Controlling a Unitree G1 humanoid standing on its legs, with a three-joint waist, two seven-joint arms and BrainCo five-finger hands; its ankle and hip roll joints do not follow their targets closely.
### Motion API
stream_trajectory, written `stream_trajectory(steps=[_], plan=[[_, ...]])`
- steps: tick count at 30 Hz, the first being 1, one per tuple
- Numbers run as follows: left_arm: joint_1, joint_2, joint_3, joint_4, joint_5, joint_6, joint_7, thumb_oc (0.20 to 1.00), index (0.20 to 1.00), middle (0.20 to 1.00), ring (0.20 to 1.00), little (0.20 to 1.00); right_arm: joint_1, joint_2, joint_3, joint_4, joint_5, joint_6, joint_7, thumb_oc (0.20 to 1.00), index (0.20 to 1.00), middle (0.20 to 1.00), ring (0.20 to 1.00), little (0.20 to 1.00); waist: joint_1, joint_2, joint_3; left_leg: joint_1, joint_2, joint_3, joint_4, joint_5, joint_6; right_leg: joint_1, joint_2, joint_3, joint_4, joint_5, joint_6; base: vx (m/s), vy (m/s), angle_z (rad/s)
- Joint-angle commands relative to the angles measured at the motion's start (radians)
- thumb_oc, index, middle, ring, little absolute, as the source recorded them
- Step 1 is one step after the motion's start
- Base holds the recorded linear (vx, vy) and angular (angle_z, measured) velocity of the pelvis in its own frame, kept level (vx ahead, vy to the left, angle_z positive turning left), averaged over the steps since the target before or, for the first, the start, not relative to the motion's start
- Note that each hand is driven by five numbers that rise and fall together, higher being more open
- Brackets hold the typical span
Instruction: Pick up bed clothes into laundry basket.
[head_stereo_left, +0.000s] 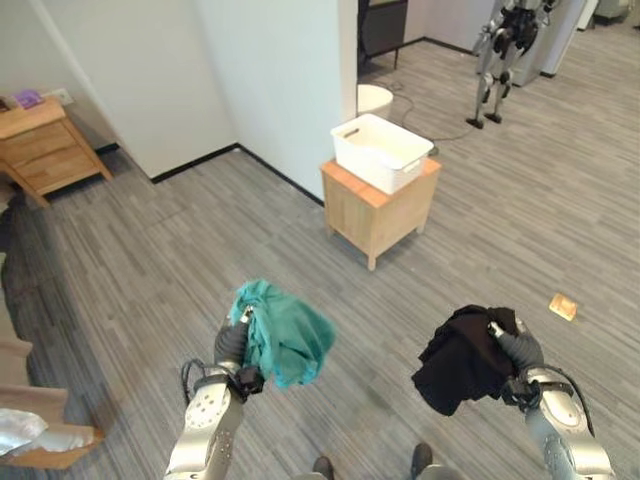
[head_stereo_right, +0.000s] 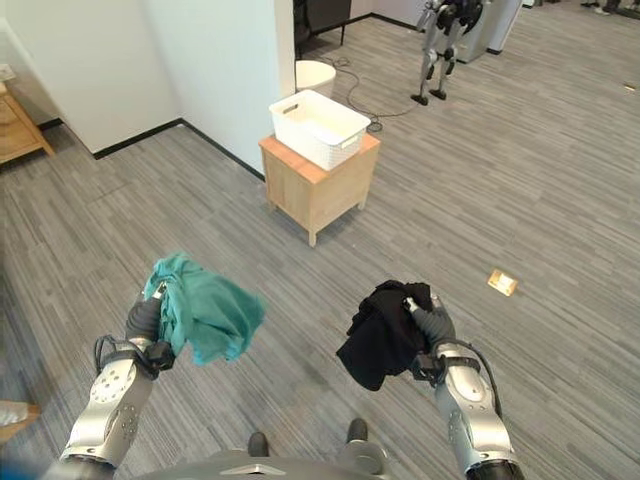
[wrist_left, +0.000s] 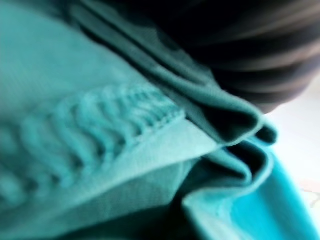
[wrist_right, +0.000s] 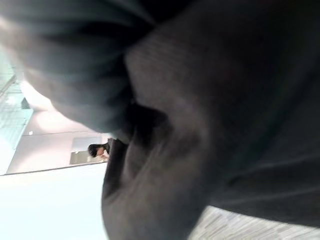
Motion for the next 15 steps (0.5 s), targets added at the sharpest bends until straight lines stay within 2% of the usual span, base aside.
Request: stream_trajectory(steps=[1, 2, 4, 5, 6, 9, 10, 11, 12, 15], plan=[[-0.068, 0.029, 0.060, -0.050, -0.005, -0.054, 0.020, 0.200, 0.200, 0.200, 0.200, 0.200, -0.046, 0.001, -0.030, -0.051, 0.007, -0.050, 0.003, 0.200, 0.200, 0.200, 0.200, 0.200, 0.015, -0.003, 0.082, -0.041, -0.010, -0.031, 0.133, -0.089, 0.072, -0.049, -0.104, -0.017, 0.468, -0.057, 0.013, 0.08, 0.247, 0.03], [-0.069, 0.029, 0.060, -0.050, -0.005, -0.054, 0.020, 0.200, 0.200, 0.200, 0.200, 0.200, -0.046, 0.001, -0.030, -0.051, 0.007, -0.050, 0.003, 0.200, 0.200, 0.200, 0.200, 0.200, 0.016, -0.003, 0.079, -0.045, -0.010, -0.030, 0.132, -0.085, 0.072, -0.053, -0.104, -0.016, 0.466, -0.054, 0.012, 0.11, 0.332, 0.10], [-0.075, 0.042, 0.056, -0.059, 0.018, -0.053, 0.019, 0.200, 0.200, 0.200, 0.200, 0.200, -0.037, 0.014, -0.029, -0.050, 0.003, -0.057, 0.004, 0.200, 0.200, 0.200, 0.200, 0.200, 0.004, 0.011, 0.112, -0.010, -0.014, -0.037, 0.139, -0.106, 0.095, -0.130, -0.107, 0.020, 0.624, -0.015, 0.013, 0.10, 0.173, 0.31], [-0.077, 0.049, 0.053, -0.061, 0.029, -0.052, 0.018, 0.200, 0.200, 0.200, 0.200, 0.200, -0.033, 0.020, -0.029, -0.050, 0.000, -0.058, 0.004, 0.200, 0.200, 0.200, 0.200, 0.200, -0.003, 0.021, 0.116, 0.002, -0.008, -0.042, 0.134, -0.108, 0.100, -0.172, -0.102, 0.016, 0.652, -0.003, 0.013, 0.19, 0.128, 0.10], [-0.082, 0.056, 0.051, -0.061, 0.030, -0.053, 0.017, 0.200, 0.200, 0.200, 0.200, 0.200, -0.025, 0.023, -0.033, -0.050, -0.001, -0.055, 0.006, 0.200, 0.200, 0.200, 0.200, 0.200, -0.013, 0.023, 0.119, 0.026, -0.007, -0.041, 0.120, -0.115, 0.096, -0.226, -0.092, 0.031, 0.662, -0.020, 0.015, 0.26, 0.083, -0.07], [-0.097, 0.061, 0.049, -0.069, 0.012, -0.062, 0.017, 0.200, 0.200, 0.200, 0.200, 0.200, 0.001, 0.019, -0.056, -0.053, 0.014, -0.055, 0.007, 0.200, 0.200, 0.200, 0.200, 0.200, -0.059, 0.018, 0.118, 0.102, -0.011, -0.056, 0.087, -0.153, 0.068, -0.291, -0.058, 0.030, 0.450, -0.017, 0.019, 0.36, -0.015, -0.14], [-0.108, 0.061, 0.044, -0.063, 0.006, -0.065, 0.017, 0.200, 0.200, 0.200, 0.200, 0.200, 0.014, 0.017, -0.069, -0.052, 0.021, -0.058, 0.003, 0.200, 0.200, 0.200, 0.200, 0.200, -0.087, 0.010, 0.116, 0.135, -0.013, -0.075, 0.077, -0.171, 0.052, -0.304, -0.027, 0.051, 0.311, -0.003, 0.027, 0.45, -0.092, -0.03], [-0.123, 0.061, 0.035, -0.055, 0.003, -0.065, 0.020, 0.200, 0.200, 0.200, 0.200, 0.200, 0.023, 0.016, -0.077, -0.054, 0.023, -0.060, 0.000, 0.200, 0.200, 0.200, 0.200, 0.200, -0.108, 0.003, 0.111, 0.160, -0.013, -0.089, 0.065, -0.182, 0.042, -0.309, -0.002, 0.077, 0.230, 0.014, 0.037, 0.63, -0.160, 0.18], [-0.162, 0.067, 0.016, -0.047, 0.010, -0.070, 0.018, 0.200, 0.200, 0.200, 0.200, 0.200, 0.039, 0.010, -0.091, -0.061, 0.021, -0.062, -0.001, 0.200, 0.200, 0.200, 0.200, 0.200, -0.148, -0.004, 0.097, 0.213, -0.005, -0.109, 0.038, -0.203, 0.021, -0.331, 0.036, 0.113, 0.064, 0.045, 0.054, 0.47, -0.115, 0.35], [-0.191, 0.066, -0.007, -0.047, 0.018, -0.077, 0.016, 0.200, 0.200, 0.200, 0.200, 0.200, 0.055, 0.005, -0.097, -0.068, 0.016, -0.063, 0.001, 0.200, 0.200, 0.200, 0.200, 0.200, -0.168, -0.004, 0.077, 0.260, 0.008, -0.129, 0.030, -0.225, 0.011, -0.334, 0.050, 0.099, 0.051, 0.064, 0.058, 0.51, -0.164, 0.75]])
